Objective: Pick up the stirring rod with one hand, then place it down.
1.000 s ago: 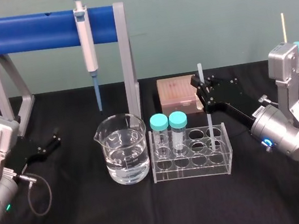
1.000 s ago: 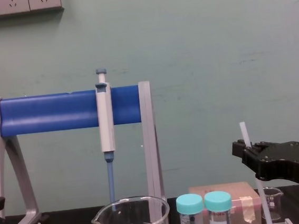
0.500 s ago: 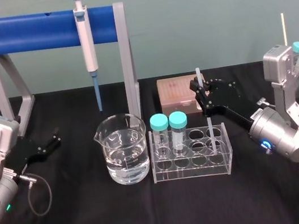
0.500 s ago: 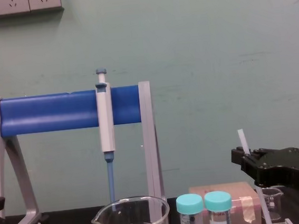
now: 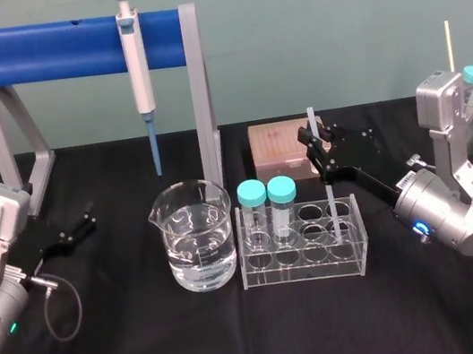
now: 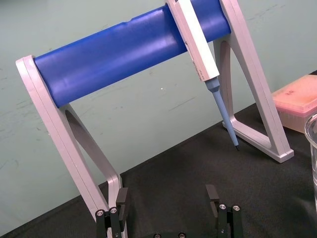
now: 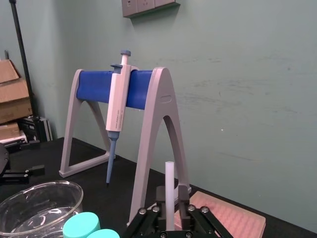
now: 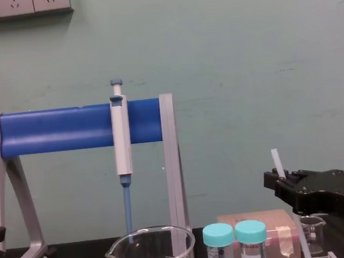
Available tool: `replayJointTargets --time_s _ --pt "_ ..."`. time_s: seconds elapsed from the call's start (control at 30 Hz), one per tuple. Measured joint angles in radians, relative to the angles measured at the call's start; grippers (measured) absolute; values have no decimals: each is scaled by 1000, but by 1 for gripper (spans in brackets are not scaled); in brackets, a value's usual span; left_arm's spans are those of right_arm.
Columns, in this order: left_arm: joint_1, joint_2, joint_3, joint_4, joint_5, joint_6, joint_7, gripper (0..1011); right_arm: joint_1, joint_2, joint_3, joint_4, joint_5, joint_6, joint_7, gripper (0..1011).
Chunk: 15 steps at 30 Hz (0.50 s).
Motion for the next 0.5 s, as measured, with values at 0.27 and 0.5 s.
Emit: replayJointTargets --time_s 0.27,0.5 --pt "0 0 0 0 0 0 0 1000 0 0 1 -1 1 -2 1 380" --pt "0 0 0 0 0 0 0 1000 0 0 1 -1 3 -2 2 620"
